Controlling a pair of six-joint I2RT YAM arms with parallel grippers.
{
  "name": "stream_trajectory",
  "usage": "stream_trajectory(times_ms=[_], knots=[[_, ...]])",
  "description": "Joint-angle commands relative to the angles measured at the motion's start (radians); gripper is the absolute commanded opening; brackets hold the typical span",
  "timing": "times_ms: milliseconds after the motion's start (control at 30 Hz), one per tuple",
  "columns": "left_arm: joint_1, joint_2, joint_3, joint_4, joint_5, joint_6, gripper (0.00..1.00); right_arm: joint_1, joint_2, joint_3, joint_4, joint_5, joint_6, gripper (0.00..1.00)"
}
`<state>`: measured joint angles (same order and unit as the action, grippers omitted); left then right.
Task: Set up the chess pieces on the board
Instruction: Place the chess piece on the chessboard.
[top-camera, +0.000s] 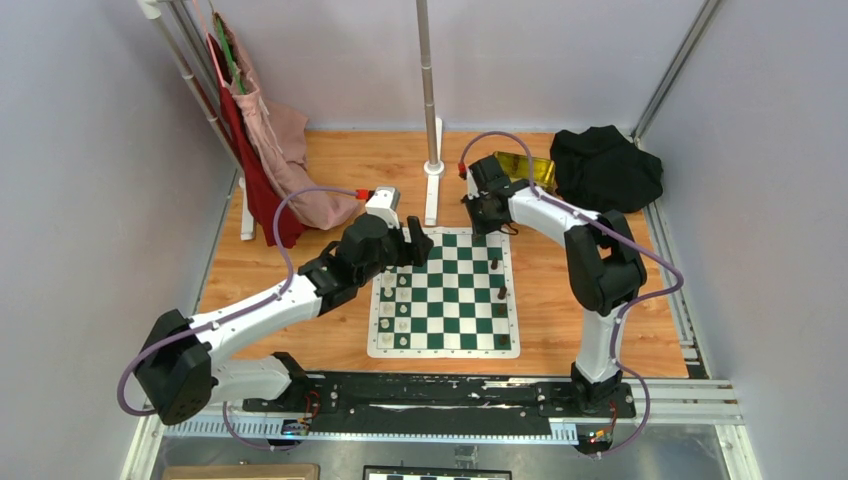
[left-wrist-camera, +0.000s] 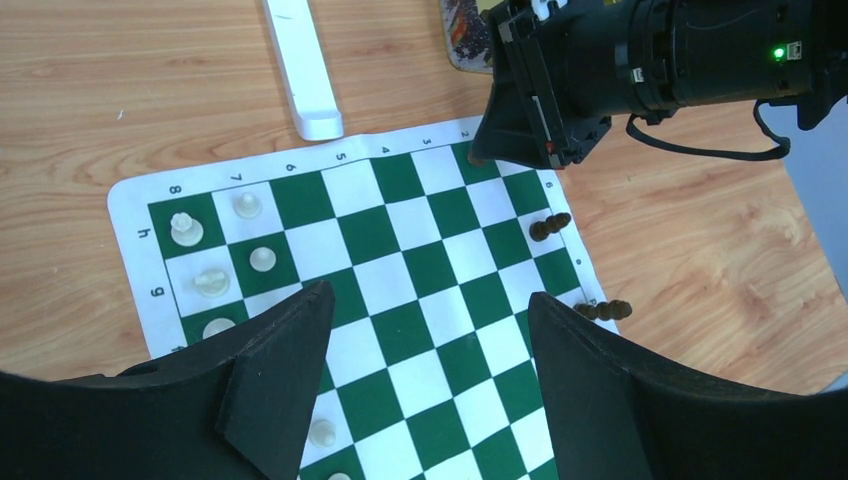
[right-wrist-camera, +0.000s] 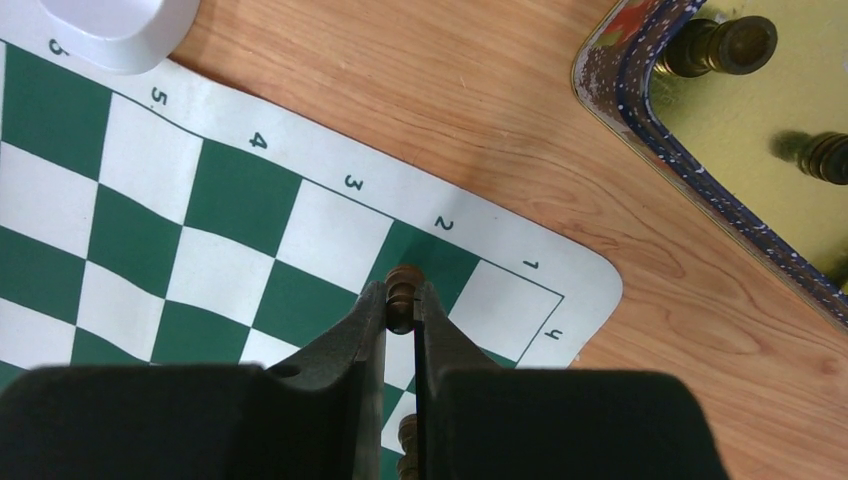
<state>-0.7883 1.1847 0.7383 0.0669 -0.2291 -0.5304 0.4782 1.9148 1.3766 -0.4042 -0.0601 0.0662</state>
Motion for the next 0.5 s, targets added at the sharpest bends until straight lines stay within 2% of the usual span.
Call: stream_trajectory(times_ms=[0, 167, 300, 333, 400, 467], knots=[[-0.006, 0.011, 0.036, 0.03, -0.009, 0.015, 0.77, -0.021, 0.022, 0.022, -0.031, -0.002, -0.012, 0.0], [-0.006, 0.013, 0.036, 0.03, -0.009, 0.017, 0.77, -0.024, 0.034, 0.023, -0.035, -0.007, -0.009, 0.0], [-0.006, 0.011, 0.036, 0.03, -0.007, 0.016, 0.77, -0.024, 0.041, 0.023, -0.04, -0.009, -0.007, 0.05], [-0.006, 0.011, 0.036, 0.03, -0.007, 0.016, 0.77, -0.025, 0.042, 0.022, -0.041, -0.009, -0.007, 0.09], [-0.006, 0.009, 0.036, 0.028, -0.007, 0.015, 0.78, -0.024, 0.041, 0.019, -0.04, -0.014, -0.007, 0.28], [-0.006, 0.007, 0.034, 0.026, -0.007, 0.014, 0.78, -0.024, 0.028, 0.014, -0.034, -0.017, -0.008, 0.38]])
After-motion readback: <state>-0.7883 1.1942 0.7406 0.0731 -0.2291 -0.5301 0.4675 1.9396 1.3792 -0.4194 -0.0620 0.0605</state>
